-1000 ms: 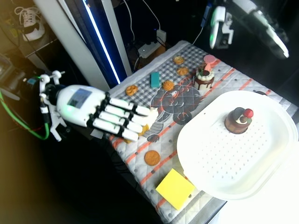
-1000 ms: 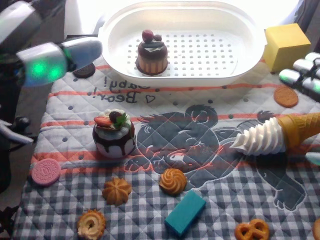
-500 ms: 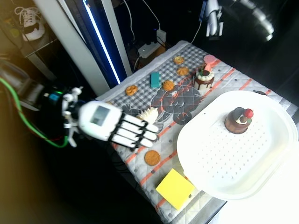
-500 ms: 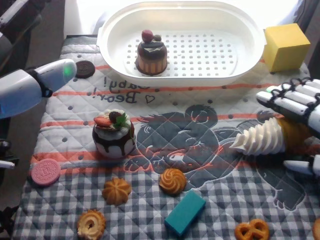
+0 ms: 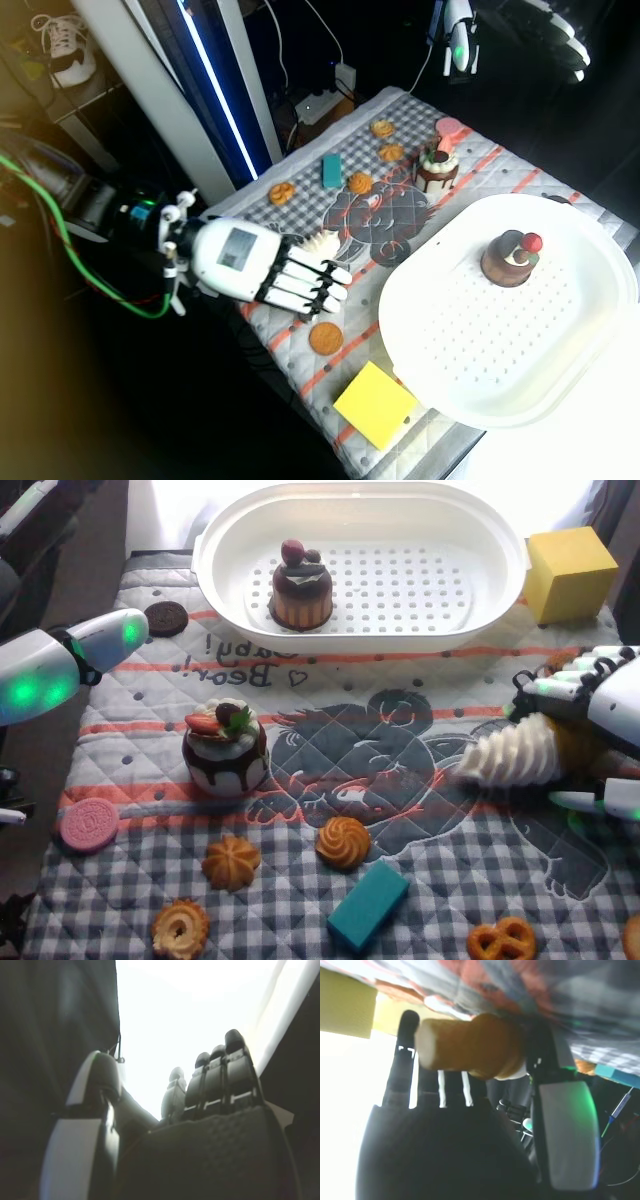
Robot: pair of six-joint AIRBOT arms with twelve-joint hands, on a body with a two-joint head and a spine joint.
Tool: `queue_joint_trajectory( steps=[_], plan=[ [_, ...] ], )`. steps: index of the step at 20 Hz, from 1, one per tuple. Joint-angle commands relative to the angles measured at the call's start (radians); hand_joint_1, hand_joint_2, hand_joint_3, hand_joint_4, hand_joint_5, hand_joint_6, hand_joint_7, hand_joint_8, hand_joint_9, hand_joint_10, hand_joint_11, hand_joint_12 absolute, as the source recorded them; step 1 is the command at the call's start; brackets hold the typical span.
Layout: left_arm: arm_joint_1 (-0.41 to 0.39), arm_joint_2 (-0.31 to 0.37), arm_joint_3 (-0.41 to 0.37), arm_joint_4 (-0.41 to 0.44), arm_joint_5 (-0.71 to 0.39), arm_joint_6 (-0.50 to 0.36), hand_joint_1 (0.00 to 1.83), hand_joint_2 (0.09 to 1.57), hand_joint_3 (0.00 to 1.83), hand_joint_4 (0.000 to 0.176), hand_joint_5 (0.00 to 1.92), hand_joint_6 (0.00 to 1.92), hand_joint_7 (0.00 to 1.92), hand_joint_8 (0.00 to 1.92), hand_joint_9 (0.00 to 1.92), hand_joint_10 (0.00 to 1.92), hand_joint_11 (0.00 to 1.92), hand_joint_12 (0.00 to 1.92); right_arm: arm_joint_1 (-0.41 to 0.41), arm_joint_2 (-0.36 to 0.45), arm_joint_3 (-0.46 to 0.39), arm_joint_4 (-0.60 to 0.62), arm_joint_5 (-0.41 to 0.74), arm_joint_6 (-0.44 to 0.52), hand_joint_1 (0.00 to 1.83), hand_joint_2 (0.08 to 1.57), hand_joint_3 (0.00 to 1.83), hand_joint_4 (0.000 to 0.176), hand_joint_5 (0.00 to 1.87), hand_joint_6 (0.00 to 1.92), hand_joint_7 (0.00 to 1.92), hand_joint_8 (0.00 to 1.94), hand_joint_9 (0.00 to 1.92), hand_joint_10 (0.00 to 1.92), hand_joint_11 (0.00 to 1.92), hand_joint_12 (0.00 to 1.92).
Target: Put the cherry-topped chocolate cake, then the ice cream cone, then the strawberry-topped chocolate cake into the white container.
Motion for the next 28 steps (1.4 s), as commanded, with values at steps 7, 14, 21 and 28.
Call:
queue_joint_trajectory(
  steps=[7, 14, 21, 28],
  plan=[
    [0.012, 0.009, 0.000, -0.002, -0.145, -0.010, 0.69, 1.24, 0.00, 0.176, 0.00, 0.00, 0.00, 0.00, 0.00, 0.00, 0.00, 0.17, 0.063, 0.030, -0.019, -0.061, 0.111, -0.009, 1.12, 1.26, 0.00, 0.000, 0.71, 1.35, 0.92, 1.78, 1.13, 1.91, 1.22, 1.92],
    [0.024, 0.007, 0.000, -0.012, -0.150, -0.012, 0.68, 1.25, 0.00, 0.173, 0.00, 0.00, 0.00, 0.00, 0.00, 0.00, 0.00, 0.14, 0.190, 0.034, 0.011, -0.074, 0.185, -0.009, 1.18, 1.26, 0.00, 0.000, 0.68, 1.27, 0.78, 1.58, 0.68, 1.72, 0.69, 1.92],
    [0.050, -0.002, 0.002, -0.021, -0.167, -0.022, 0.68, 1.27, 0.00, 0.093, 0.00, 0.00, 0.00, 0.00, 0.01, 0.00, 0.00, 0.35, 0.432, -0.112, 0.188, -0.037, -0.009, -0.076, 1.21, 1.25, 0.00, 0.000, 0.64, 1.24, 0.86, 1.47, 1.11, 1.56, 1.08, 1.84],
    [0.050, -0.015, 0.008, -0.018, -0.168, -0.034, 0.65, 1.25, 0.00, 0.080, 0.00, 0.00, 0.00, 0.00, 0.01, 0.00, 0.00, 0.35, 0.495, -0.318, 0.429, 0.099, -0.251, -0.163, 1.18, 1.29, 0.00, 0.000, 0.66, 1.27, 0.70, 1.67, 0.68, 1.81, 0.81, 1.92]
  ],
)
